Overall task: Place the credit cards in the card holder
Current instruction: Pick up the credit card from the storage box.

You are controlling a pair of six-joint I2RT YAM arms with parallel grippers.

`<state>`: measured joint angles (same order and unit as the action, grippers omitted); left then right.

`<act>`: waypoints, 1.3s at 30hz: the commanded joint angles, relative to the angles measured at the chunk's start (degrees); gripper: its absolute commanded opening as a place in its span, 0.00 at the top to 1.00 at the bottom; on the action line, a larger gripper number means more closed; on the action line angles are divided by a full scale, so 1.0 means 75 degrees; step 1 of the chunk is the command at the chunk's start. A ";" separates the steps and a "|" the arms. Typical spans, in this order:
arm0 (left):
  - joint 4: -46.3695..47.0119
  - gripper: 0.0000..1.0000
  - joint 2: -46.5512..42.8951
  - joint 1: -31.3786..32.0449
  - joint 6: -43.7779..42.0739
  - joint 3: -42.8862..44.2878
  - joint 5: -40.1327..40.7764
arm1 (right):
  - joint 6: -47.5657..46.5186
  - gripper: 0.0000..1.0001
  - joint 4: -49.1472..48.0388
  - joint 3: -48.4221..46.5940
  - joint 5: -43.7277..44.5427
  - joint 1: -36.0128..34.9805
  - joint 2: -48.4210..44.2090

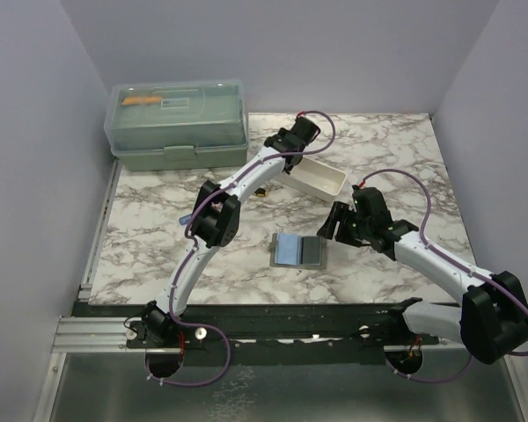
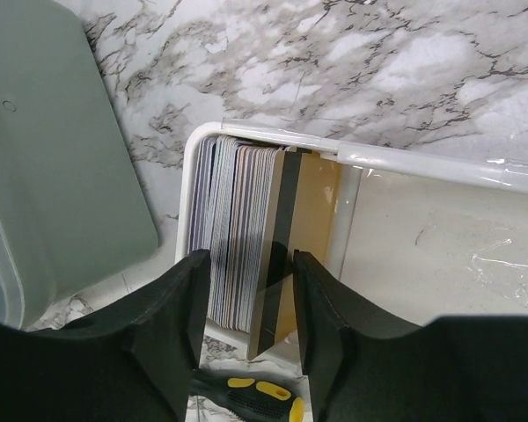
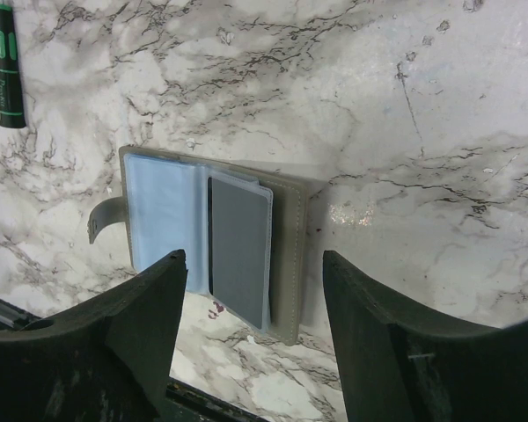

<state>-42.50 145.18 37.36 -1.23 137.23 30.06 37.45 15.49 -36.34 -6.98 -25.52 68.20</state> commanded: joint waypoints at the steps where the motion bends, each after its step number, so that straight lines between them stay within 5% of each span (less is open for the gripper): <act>1: 0.0007 0.54 -0.0406 0.0001 -0.0025 -0.0082 0.0473 | 0.0019 0.34 -0.0149 0.0146 -0.0153 -0.0019 0.0047; 8: 0.0007 0.50 -0.0386 0.0087 -0.0038 -0.0098 0.0550 | 0.0011 0.34 -0.0143 0.0169 -0.0171 -0.0019 0.0065; 12: 0.0020 0.62 -0.0416 0.0113 -0.0028 -0.0094 0.0655 | 0.0022 0.34 -0.0155 0.0146 -0.0210 -0.0019 0.0072; 39: -0.0020 0.94 -0.0936 0.0219 0.0229 -0.0419 0.0063 | -0.0024 0.35 -0.0155 0.0155 -0.0302 -0.0019 0.0016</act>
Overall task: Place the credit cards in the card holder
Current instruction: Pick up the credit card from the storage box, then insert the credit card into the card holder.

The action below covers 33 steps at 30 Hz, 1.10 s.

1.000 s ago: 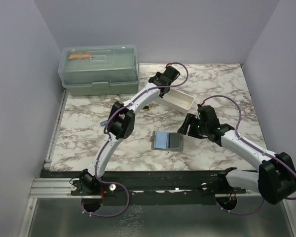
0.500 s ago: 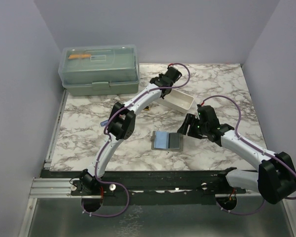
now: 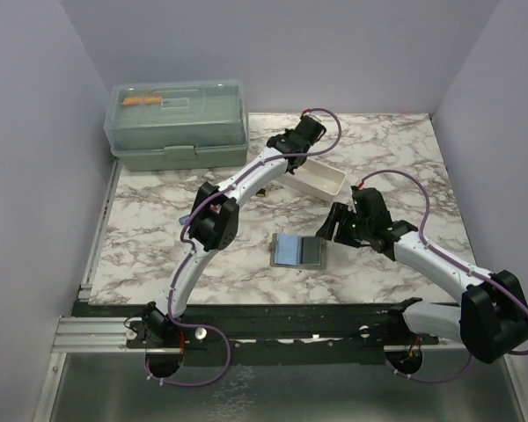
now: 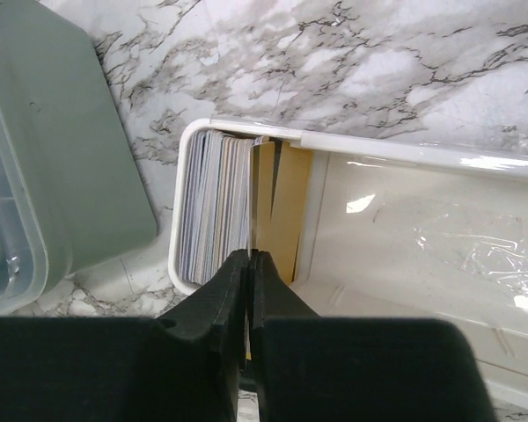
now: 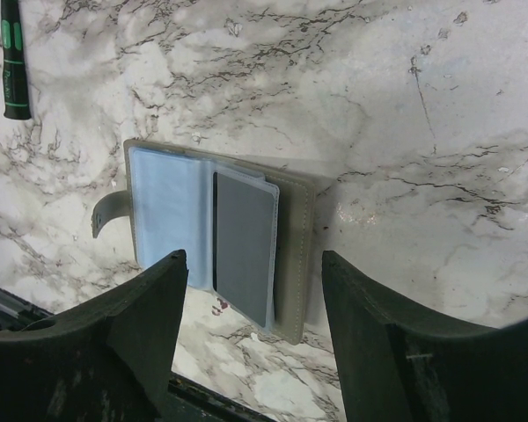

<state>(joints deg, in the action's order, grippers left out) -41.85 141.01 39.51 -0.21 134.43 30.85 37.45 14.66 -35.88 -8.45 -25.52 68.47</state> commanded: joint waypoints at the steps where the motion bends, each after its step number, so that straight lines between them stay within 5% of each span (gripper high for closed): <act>1: -0.0130 0.95 -0.0399 -0.0075 0.0195 -0.0017 -0.0087 | -0.0020 0.34 -0.0044 0.0102 -0.0096 -0.0019 -0.0030; 8: -0.0618 1.00 -0.1047 -0.0093 0.0910 0.0307 -0.1138 | 0.0073 0.34 -0.0108 0.0055 -0.0169 -0.0019 -0.0063; 14: -0.0507 1.00 -0.2492 -0.0428 0.2655 -0.0850 -0.4108 | 0.0313 0.33 -0.0239 -0.0183 -0.0325 -0.0017 -0.0372; 21: 0.3188 1.00 -0.5157 -0.0906 0.5029 -0.5237 -0.7918 | 0.1521 0.31 -0.2433 0.0096 -0.1329 0.0101 -0.1581; 25: 0.6669 1.00 -0.6382 -0.1100 0.7440 -0.7877 -0.9130 | 0.2359 0.32 -0.3931 0.0552 -0.1649 0.0259 -0.2144; 28: 0.8646 1.00 -0.6833 -0.1143 0.8917 -0.9135 -0.9321 | 0.2827 0.34 -0.4893 0.0784 -0.1932 0.0342 -0.2182; 33: 1.0149 1.00 -0.7299 -0.1117 0.9826 -1.0303 -0.9247 | 0.3418 0.43 -0.5399 0.1061 -0.1872 0.0384 -0.2127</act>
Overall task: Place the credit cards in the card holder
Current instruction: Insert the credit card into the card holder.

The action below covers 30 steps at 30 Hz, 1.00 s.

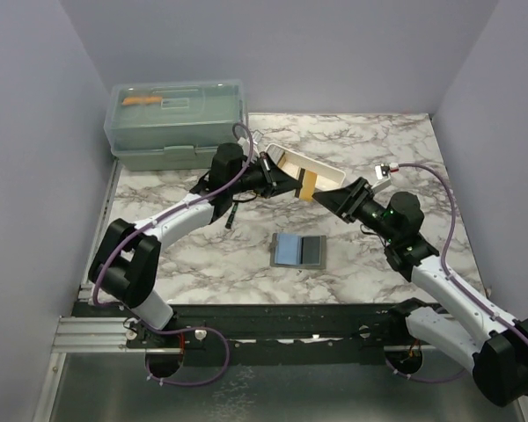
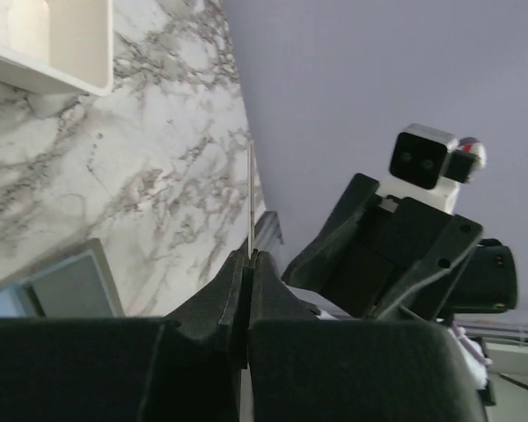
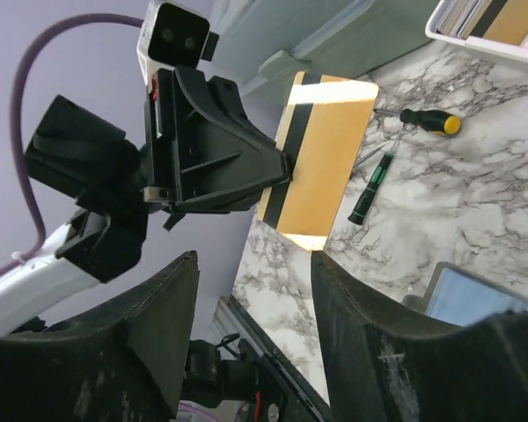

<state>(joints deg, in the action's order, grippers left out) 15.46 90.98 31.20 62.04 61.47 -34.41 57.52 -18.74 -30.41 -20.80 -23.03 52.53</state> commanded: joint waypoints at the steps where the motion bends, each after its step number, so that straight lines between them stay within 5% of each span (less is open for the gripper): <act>1: 0.2563 1.00 -0.0713 -0.0011 0.1551 -0.0694 -0.0514 | 0.0864 0.44 -0.1014 0.0436 -0.0187 0.0056 -0.0025; 24: 0.3767 1.00 -0.0653 0.0287 0.2310 -0.1806 -0.0712 | 0.2242 0.59 -0.3903 0.1290 -0.0605 0.0093 0.0994; 28: 0.3797 1.00 -0.0597 0.0339 0.2287 -0.1916 -0.0706 | 0.2361 0.70 -0.4223 0.1302 -0.0675 0.0094 0.1219; 30: 0.3798 1.00 -0.0571 0.0351 0.2207 -0.1975 -0.0726 | 0.2328 0.86 -0.4180 0.1301 -0.0674 0.0115 0.1238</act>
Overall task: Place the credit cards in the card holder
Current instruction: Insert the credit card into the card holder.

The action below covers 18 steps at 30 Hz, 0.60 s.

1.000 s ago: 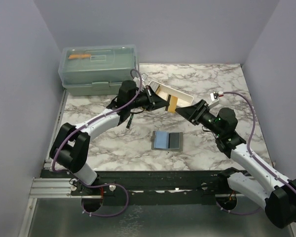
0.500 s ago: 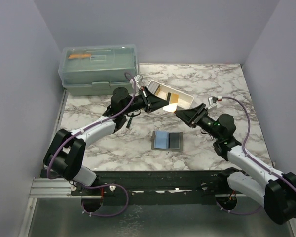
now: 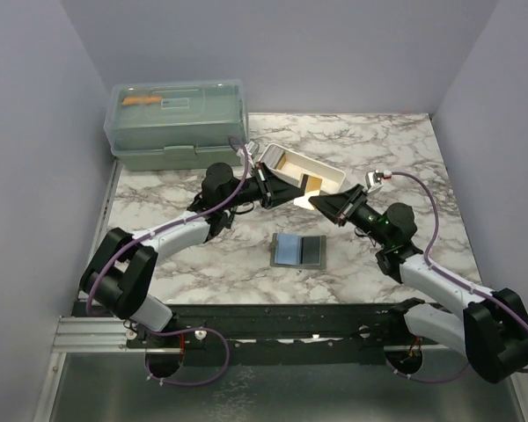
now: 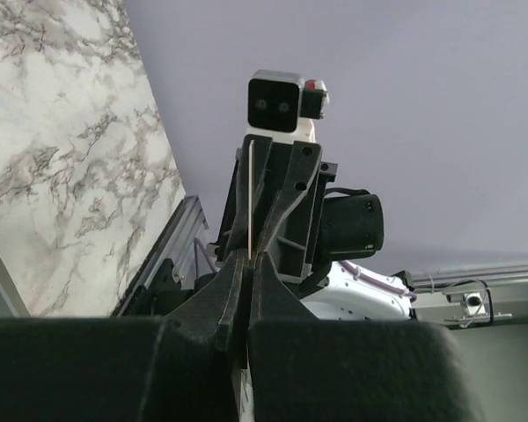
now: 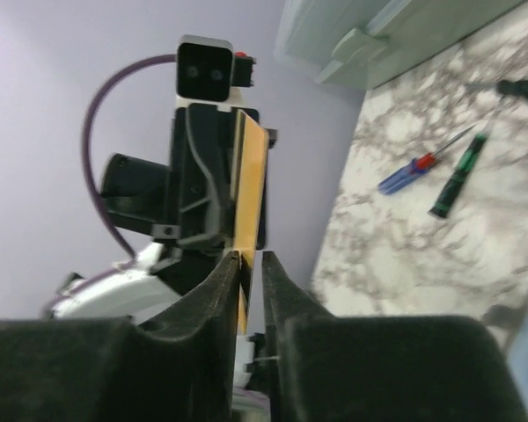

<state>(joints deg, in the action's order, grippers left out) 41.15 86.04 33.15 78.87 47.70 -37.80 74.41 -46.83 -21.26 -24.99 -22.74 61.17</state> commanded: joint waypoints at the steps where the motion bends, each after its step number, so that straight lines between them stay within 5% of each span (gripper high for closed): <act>1: 0.0362 1.00 0.0083 0.0083 -0.0102 -0.0188 -0.0279 | 0.0025 0.98 -0.0322 0.0080 -0.0119 0.0089 0.0072; 3: -0.0077 1.00 0.0057 0.0022 -0.0461 -0.0224 -0.0269 | -0.0262 1.00 0.0369 0.0096 -0.0026 0.0108 -0.0101; 6: -0.2562 0.53 0.0038 -0.0052 -0.1764 0.0168 0.0061 | -0.1210 1.00 0.2257 0.0079 0.0036 0.0142 -0.0346; 9: -0.4587 0.37 0.0150 -0.0059 -0.3102 0.0583 0.0390 | -0.2335 1.00 0.3767 0.0058 -0.0335 0.0196 -0.0201; 11: -0.5416 0.43 0.0414 -0.0066 -0.3616 0.0828 0.0494 | -0.2923 1.00 0.4465 -0.0078 -0.0742 0.0196 0.0127; 15: -0.5885 0.71 0.1122 -0.0043 -0.3722 0.0870 0.0256 | -0.3612 1.00 0.4987 -0.0195 -0.1695 0.0196 0.0859; 16: -0.5885 0.84 0.1339 -0.0027 -0.3717 0.0879 0.0197 | -0.3698 1.00 0.5036 -0.0234 -0.1897 0.0202 0.1064; 18: -0.5885 0.92 0.1696 0.0046 -0.3779 0.0882 0.0220 | -0.3768 1.00 0.5250 -0.0332 -0.2012 0.0196 0.1444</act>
<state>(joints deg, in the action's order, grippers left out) 4.10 93.54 32.82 54.85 53.87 -36.01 52.34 -14.72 -21.50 -33.06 -21.37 68.07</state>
